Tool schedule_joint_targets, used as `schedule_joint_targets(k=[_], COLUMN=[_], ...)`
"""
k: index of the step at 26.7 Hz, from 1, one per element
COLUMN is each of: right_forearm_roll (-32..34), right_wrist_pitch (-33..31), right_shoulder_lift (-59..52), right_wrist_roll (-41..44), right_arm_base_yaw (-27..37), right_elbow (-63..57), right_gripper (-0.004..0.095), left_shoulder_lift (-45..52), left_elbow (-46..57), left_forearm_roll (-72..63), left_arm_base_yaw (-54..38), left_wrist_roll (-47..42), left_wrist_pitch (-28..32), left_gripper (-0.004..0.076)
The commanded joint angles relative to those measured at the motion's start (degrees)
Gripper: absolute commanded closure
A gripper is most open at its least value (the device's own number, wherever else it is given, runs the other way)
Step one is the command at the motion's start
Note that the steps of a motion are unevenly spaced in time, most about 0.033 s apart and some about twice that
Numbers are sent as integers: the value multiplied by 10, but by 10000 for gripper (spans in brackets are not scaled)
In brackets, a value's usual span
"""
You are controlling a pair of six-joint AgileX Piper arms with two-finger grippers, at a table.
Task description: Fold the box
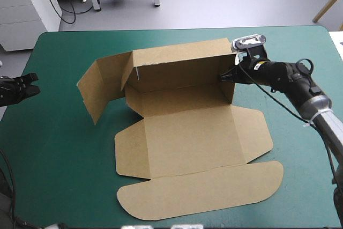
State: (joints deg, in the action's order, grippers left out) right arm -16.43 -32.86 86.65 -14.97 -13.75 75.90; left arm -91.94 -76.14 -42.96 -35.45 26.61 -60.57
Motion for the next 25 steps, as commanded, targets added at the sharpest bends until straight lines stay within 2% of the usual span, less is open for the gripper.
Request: schedule_joint_targets(k=[1,5,10,14,18,25], right_forearm_roll=[50,60,56,57,65,70], right_wrist_pitch=[-97,-264,-348,-342,-288,-197], right_shoulder_lift=[-23,-23,-23,-23,-20,16], right_wrist_roll=[99,154,155,155,146,115], right_arm_base_yaw=[4,4,4,4,4,4], right_elbow=[97,144,109,52,13,13], right_gripper=[921,921,921,921,922,921], left_shoulder_lift=[24,24,24,24,24,24], left_elbow=[-13,-13,-13,-13,-13,-13], left_forearm_roll=[-36,-58,-63,-63,-63,-63], left_arm_base_yaw=[0,0,0,0,0,0], left_wrist_roll=[-4,-5,-5,-11,-11,-11], left_wrist_pitch=[13,17,17,13,5,-11], left_gripper=[734,734,734,734,734,734])
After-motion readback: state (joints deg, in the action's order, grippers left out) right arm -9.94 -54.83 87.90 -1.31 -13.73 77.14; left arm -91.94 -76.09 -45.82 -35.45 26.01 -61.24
